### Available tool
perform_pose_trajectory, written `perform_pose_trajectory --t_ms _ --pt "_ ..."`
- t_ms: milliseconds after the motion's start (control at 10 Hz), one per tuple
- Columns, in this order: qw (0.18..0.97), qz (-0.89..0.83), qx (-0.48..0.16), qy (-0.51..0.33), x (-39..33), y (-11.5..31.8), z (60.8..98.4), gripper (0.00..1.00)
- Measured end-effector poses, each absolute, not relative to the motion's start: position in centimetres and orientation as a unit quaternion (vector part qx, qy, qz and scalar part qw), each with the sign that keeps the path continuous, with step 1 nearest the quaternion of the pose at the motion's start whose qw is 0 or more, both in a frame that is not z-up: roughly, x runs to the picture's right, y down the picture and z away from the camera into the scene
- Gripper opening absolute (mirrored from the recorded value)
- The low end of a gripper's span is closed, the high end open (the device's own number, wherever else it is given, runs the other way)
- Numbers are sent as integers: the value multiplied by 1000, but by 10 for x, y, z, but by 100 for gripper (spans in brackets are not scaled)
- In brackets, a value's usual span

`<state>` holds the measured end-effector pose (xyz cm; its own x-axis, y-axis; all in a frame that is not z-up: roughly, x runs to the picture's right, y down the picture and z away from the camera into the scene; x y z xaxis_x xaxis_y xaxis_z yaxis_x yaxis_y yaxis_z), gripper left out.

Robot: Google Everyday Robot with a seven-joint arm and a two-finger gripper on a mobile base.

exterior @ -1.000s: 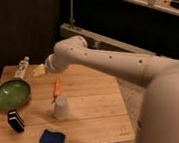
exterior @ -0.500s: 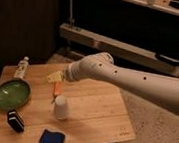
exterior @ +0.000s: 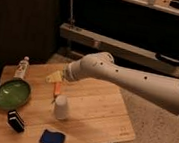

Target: Place the ceramic cup over the eraser

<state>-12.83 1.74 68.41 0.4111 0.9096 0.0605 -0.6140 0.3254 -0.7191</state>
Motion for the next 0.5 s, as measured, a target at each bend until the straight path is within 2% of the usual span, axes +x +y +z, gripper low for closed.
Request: perform_pose_trajectory --t_ms 400,500 --pt "755 294 -429 -400 -93 -8 648 80" --pt "743 255 -441 -434 -81 -14 640 80"
